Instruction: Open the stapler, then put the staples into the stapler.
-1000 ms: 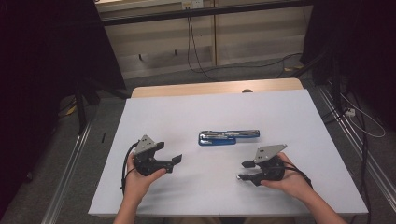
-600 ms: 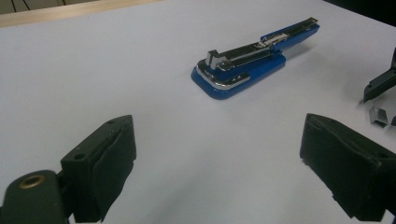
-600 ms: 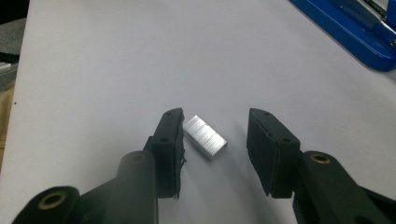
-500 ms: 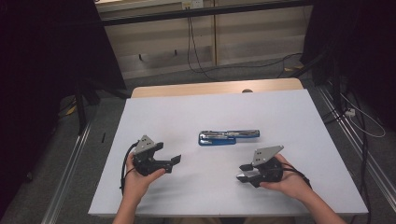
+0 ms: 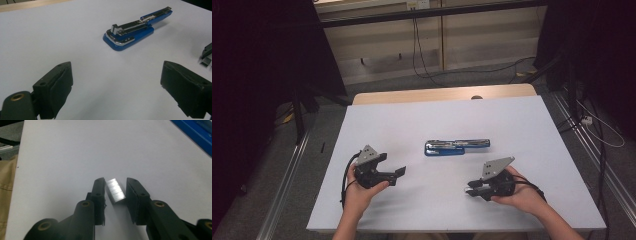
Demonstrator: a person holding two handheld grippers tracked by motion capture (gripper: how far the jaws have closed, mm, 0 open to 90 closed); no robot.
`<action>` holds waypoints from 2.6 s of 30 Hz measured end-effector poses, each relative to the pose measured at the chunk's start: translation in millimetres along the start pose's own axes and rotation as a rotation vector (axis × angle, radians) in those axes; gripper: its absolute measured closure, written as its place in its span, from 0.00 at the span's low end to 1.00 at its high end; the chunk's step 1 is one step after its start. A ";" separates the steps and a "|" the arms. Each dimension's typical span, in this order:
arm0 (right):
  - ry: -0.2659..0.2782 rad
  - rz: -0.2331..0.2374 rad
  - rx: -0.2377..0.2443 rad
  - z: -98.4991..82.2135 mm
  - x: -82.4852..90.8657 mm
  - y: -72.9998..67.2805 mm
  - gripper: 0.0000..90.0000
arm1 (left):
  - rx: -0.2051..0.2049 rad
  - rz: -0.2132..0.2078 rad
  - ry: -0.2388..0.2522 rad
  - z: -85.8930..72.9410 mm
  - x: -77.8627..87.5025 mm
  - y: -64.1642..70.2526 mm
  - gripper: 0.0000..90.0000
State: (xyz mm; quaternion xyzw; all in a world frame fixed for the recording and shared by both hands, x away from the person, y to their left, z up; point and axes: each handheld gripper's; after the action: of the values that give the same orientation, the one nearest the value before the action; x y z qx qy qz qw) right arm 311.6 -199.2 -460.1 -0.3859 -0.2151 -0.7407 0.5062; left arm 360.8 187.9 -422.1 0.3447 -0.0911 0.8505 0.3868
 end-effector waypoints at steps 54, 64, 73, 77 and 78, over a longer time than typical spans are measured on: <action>0.031 -0.022 -0.024 4.6 5.8 6.2 0.88 | -0.006 -0.021 -0.014 -3.1 2.1 -2.3 0.07; 0.061 -0.038 -0.020 14.1 12.1 12.9 0.88 | 0.003 -0.020 -0.006 -4.1 5.9 -5.9 0.07; 0.054 -0.044 0.007 28.2 11.5 21.2 0.88 | 0.015 -0.017 0.001 -8.9 10.8 -8.7 0.07; 0.048 -0.037 0.015 33.4 10.0 26.5 0.88 | 0.020 -0.014 -0.007 -10.1 10.9 -8.9 0.07; 0.043 -0.036 0.018 34.5 9.5 27.9 0.88 | 0.019 -0.013 -0.007 -10.2 10.9 -8.8 0.07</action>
State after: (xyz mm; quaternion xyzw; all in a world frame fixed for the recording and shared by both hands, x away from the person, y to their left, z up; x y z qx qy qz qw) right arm 347.6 -191.3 -433.6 -0.3611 -0.2177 -0.7559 0.5008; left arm 356.9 204.8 -423.5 0.3519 -0.0820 0.8477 0.3885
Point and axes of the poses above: each handheld gripper's, and its own axes: x roughly backward along the jaws, z roughly out of its top, y roughly to its right, and after that the axes turned 10 degrees about -y, right-handed
